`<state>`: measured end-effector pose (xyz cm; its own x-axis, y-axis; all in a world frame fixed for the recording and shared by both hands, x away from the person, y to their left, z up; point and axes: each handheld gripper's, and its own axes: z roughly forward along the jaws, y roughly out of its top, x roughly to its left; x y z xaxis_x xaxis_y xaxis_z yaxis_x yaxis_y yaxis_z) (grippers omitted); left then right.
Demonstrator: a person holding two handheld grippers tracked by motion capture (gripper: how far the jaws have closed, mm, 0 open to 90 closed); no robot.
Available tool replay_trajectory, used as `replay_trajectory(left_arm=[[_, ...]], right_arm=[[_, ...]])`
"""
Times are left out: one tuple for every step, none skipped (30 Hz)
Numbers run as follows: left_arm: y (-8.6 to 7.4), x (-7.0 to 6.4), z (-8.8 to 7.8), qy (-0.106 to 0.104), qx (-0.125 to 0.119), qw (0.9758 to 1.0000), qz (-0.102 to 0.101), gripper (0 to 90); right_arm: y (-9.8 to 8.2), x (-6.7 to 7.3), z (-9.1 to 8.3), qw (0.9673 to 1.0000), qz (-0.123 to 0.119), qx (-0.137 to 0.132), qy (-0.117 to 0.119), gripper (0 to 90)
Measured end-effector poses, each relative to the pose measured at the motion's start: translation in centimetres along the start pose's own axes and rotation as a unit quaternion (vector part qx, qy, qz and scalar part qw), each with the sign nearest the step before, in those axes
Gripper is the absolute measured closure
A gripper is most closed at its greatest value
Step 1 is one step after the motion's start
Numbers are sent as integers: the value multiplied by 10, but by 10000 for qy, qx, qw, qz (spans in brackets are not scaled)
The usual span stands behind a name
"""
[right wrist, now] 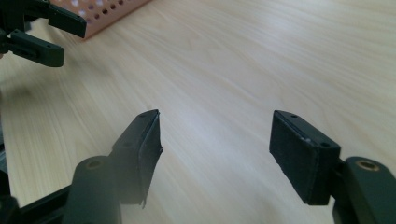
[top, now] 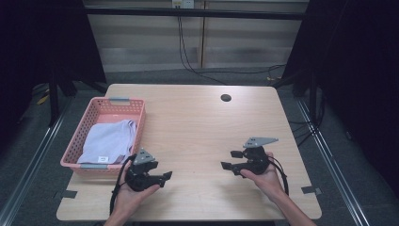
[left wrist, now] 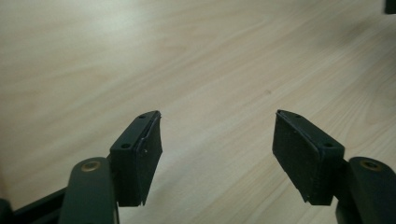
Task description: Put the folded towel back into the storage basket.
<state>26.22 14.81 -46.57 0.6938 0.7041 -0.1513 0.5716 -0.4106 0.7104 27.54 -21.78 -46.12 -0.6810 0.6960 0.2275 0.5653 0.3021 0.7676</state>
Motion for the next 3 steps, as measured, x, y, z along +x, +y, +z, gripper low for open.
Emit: replay_trajectory(left_arm=[[-1, -2, 1, 25, -18, 10000, 95, 324], [-2, -5, 2, 31, -33, 9999, 97, 323], [-4, -6, 4, -28, -6, 10000, 55, 320]], right_arm=[[-3, -1, -4, 10000, 11, -36, -15, 333], [-6, -2, -8, 10000, 31, -74, -43, 325], [-10, -5, -14, 9998, 107, -151, -81, 323]])
